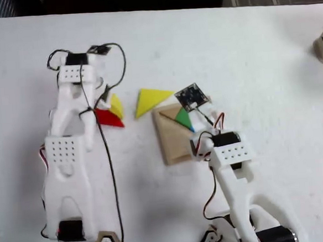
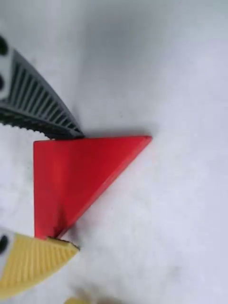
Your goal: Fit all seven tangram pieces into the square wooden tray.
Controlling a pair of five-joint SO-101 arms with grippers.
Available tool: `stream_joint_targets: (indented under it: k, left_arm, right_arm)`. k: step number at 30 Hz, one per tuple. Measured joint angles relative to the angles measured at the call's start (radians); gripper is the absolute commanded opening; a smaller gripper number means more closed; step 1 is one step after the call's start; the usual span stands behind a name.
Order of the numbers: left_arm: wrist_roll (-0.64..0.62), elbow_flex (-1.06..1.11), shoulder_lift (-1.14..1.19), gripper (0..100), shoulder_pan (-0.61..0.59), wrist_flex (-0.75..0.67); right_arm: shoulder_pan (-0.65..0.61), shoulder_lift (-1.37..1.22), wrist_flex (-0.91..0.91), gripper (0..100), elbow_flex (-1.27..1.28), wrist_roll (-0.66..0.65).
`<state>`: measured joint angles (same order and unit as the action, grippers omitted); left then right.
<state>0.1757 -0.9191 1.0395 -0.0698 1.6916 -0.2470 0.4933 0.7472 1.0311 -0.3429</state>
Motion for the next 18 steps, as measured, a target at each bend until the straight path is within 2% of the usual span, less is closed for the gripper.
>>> stream_joint_targets:
  k: [11, 18]
  left_arm:
    - [-0.003, -0.124, 0.002, 39, 0.008, 0.071]
    - [-0.112, -0.130, 0.002, 39, -0.021, 0.075]
  right_arm:
    - [0.000, 0.000, 0.000, 2.3, 0.000, -0.003]
    - [-0.002, 0.000, 0.000, 2.4, 0.000, -0.006]
